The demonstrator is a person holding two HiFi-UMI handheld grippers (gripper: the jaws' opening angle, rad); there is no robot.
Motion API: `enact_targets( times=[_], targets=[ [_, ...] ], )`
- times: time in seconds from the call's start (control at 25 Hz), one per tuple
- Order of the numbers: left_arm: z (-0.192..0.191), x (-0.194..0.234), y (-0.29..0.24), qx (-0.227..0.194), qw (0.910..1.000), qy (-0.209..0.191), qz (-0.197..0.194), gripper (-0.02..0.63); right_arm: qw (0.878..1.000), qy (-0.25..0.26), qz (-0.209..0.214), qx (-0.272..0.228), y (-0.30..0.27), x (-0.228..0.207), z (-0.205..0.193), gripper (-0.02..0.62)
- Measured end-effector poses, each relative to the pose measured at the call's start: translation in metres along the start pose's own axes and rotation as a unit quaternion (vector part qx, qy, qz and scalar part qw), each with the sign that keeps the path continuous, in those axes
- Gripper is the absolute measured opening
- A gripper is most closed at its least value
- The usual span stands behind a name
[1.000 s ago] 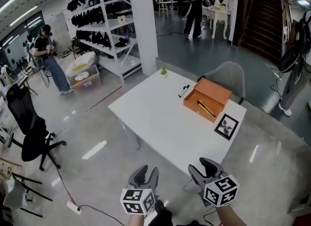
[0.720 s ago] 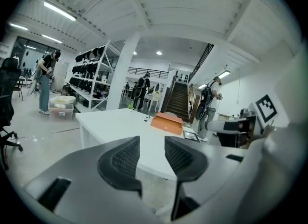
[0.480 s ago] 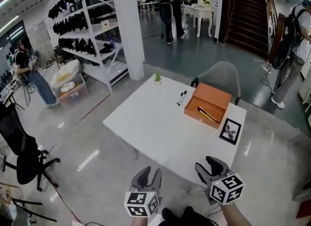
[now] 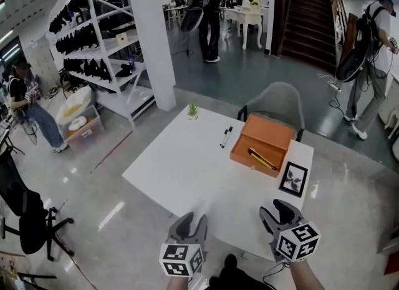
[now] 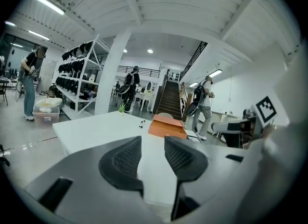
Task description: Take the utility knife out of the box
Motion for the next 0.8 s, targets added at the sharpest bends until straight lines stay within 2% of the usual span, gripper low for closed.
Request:
enact_targets(
  times=[0.36,0.8],
  targets=[
    [0.025,-0.013,-0.079,0.006,0.9996,-0.020,-0.020,0.135,1.000,0.013,-0.023,-0.015,-0.023,-0.062,0.026,0.195],
    [0.053,-0.035,-0.160,0.022,0.9969,-0.054,-0.052,0.135,0.999,0.031,-0.016,0.000,-0.056,-0.123,0.046,0.195]
  ],
)
Point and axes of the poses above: the fingertips, and each gripper's own axes: y backward along the fingers, x to its left, z out of its top, the point moved 6 cm from there along y, backward along the fingers
